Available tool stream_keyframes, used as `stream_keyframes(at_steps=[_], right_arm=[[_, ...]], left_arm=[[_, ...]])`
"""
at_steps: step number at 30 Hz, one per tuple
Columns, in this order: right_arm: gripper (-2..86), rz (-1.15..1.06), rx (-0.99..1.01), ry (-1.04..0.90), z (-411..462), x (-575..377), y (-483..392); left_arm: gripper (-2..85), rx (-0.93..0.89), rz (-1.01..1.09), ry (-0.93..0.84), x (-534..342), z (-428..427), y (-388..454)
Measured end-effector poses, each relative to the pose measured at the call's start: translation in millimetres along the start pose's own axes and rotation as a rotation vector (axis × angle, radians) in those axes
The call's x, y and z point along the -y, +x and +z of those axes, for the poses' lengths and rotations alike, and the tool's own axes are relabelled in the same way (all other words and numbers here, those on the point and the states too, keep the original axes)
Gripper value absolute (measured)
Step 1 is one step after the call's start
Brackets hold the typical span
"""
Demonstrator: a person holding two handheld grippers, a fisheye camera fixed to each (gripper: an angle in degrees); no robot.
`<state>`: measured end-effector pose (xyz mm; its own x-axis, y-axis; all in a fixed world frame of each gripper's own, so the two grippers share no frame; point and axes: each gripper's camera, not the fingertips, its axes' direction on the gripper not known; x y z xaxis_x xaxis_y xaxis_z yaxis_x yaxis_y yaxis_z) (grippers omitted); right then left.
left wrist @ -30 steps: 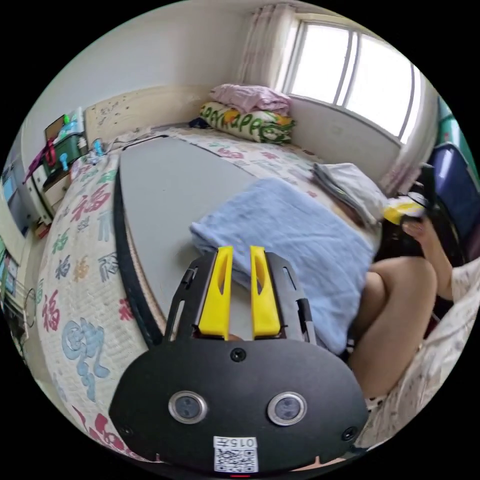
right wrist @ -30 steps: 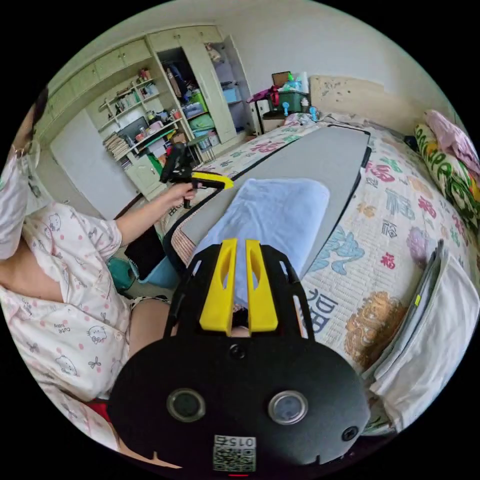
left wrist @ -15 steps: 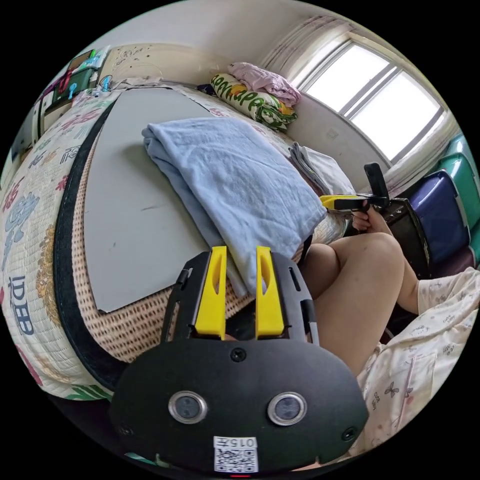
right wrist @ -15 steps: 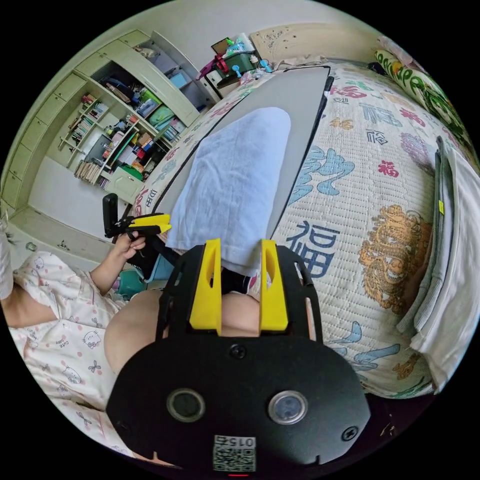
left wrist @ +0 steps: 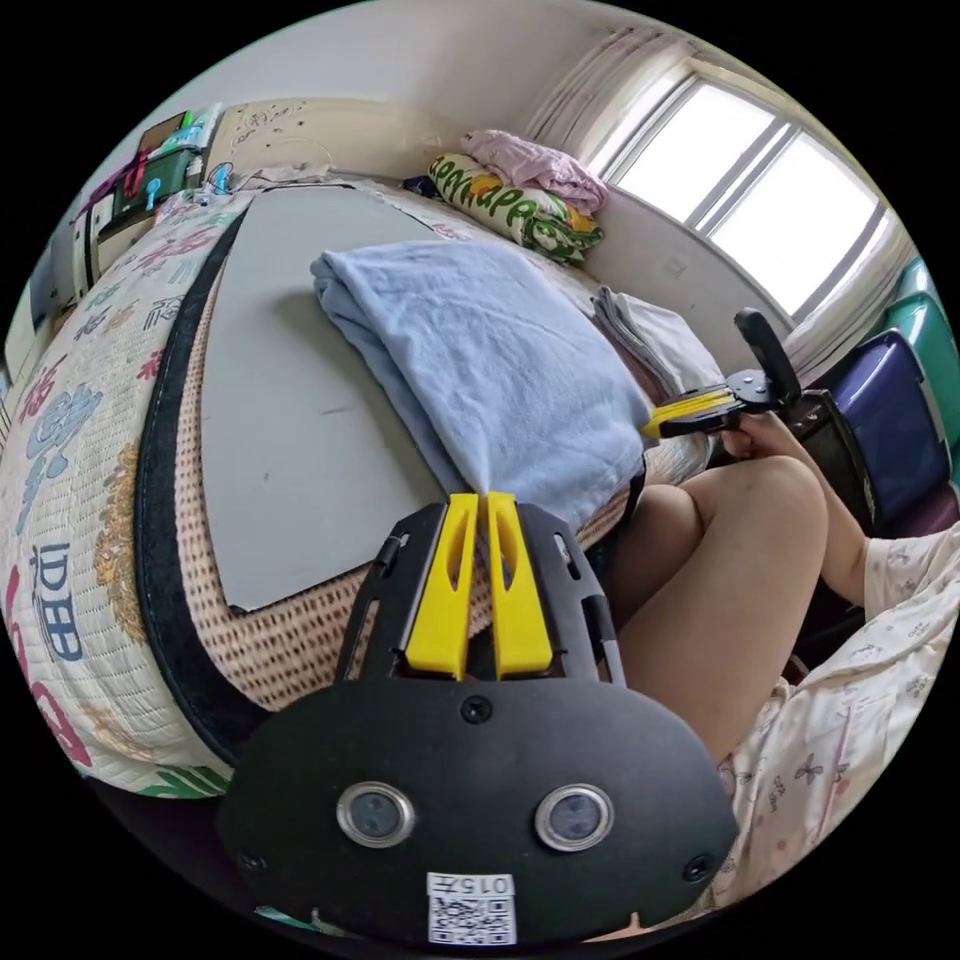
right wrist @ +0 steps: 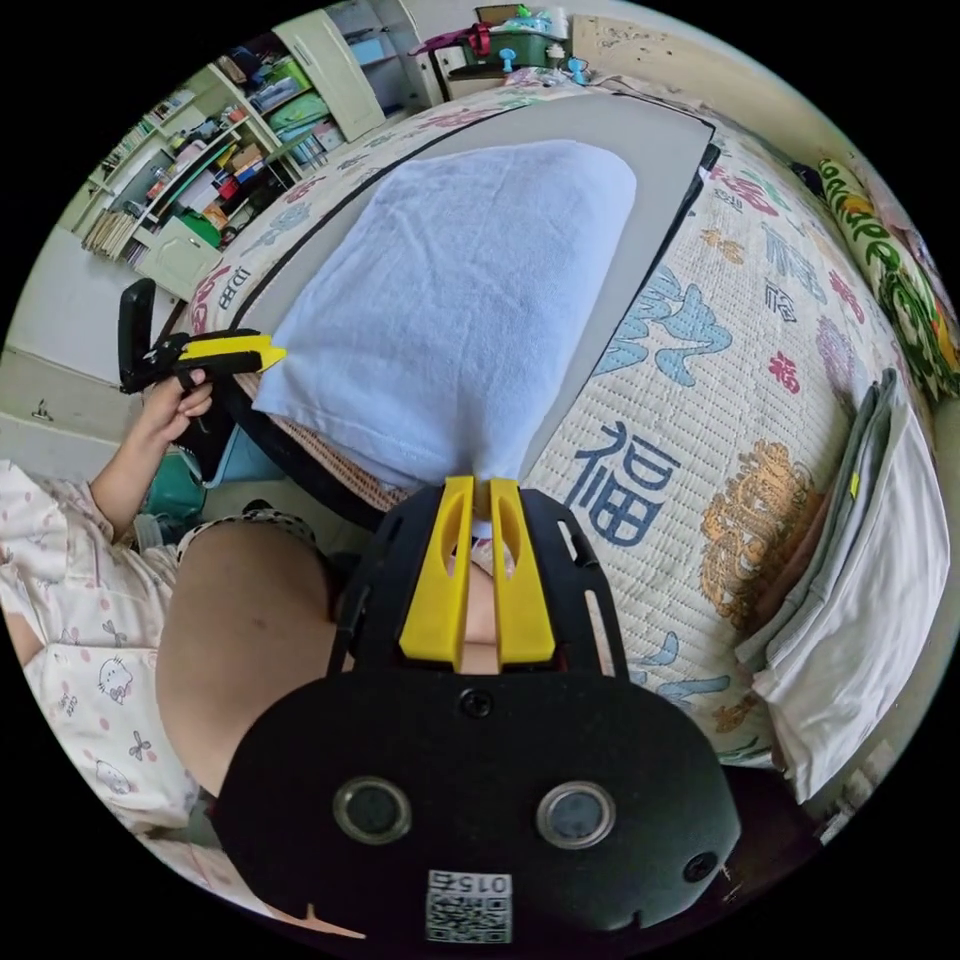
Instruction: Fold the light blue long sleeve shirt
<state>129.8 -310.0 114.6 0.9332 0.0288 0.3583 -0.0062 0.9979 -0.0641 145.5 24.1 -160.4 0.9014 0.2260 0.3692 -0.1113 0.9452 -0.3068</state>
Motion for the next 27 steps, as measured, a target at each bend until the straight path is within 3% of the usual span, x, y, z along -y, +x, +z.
stream_keyframes(at_steps=[4, 7, 14, 18, 27], right_arm=[[5.0, 0.024, 0.086, 0.011, -28.3, 25.5, 2.9], [6.8, 0.051, 0.221, 0.043, -61.9, 37.3, 22.6], [12.9, 0.199, 0.353, 0.411, -166.1, 91.1, 78.2], [16.5, 0.235, 0.369, 0.437, -172.4, 157.3, 86.2], [18.6, 0.325, 0.486, 0.382, -128.1, 297.3, 98.9]], left_arm=[[1.4, -0.097, -0.032, -0.039, 13.1, -7.9, -22.3], [3.5, -0.102, -0.044, 0.029, 27.8, -36.8, -42.9], [12.9, -0.019, -0.155, 0.227, 118.8, -54.3, -112.0], [16.4, -0.102, -0.255, 0.275, 164.3, -30.5, -144.2], [18.5, -0.051, -0.263, 0.191, 209.5, 18.6, -159.9]])
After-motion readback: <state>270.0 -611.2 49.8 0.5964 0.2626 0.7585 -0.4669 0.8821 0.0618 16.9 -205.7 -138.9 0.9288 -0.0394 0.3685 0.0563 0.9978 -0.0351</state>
